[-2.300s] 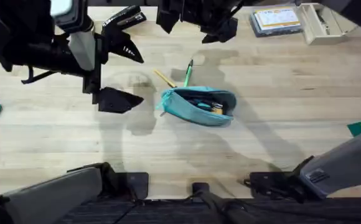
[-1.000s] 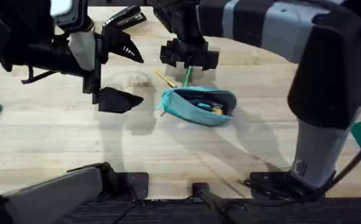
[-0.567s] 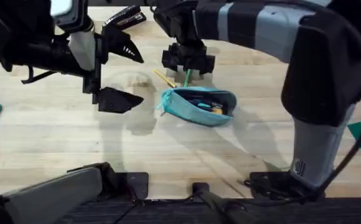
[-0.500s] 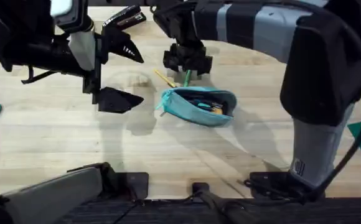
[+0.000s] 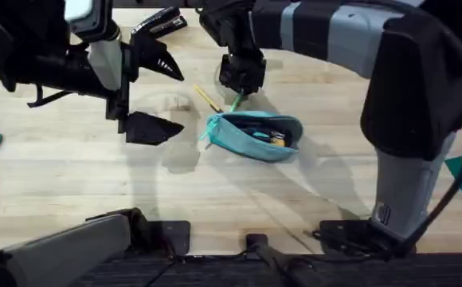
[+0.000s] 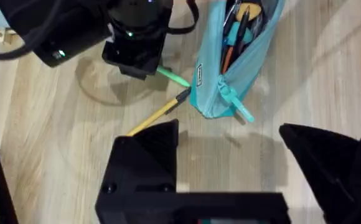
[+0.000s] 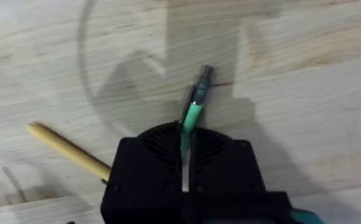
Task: Unzip the bag, pick up the pens from the table one at a time and place them inside, then zip the bag closed.
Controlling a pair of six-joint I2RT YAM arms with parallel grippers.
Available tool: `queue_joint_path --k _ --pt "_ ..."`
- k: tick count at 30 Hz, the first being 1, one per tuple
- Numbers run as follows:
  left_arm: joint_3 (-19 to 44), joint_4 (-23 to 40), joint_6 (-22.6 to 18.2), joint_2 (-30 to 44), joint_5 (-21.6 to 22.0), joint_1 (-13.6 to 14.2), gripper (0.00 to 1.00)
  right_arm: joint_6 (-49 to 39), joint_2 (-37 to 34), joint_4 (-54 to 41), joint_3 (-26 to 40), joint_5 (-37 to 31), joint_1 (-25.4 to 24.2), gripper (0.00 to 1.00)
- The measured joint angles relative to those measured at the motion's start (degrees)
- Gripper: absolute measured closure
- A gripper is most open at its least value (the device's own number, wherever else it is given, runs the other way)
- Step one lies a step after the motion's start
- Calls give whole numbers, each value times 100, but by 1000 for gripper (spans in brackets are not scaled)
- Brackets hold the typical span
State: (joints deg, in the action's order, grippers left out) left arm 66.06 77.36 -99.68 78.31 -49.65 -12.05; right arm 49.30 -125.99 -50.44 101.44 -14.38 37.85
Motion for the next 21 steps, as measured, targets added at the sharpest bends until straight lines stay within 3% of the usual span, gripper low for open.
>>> queue_joint_path --k 4,10,21 --pt "0 0 0 1 0 0 8 0 45 -221 -3 9 -139 959" --pt "0 0 0 1 0 0 8 -117 393 -362 -51 -497 -447 966" --pt "0 4 0 1 0 0 7 -1592 1718 -365 -51 -960 -567 970"
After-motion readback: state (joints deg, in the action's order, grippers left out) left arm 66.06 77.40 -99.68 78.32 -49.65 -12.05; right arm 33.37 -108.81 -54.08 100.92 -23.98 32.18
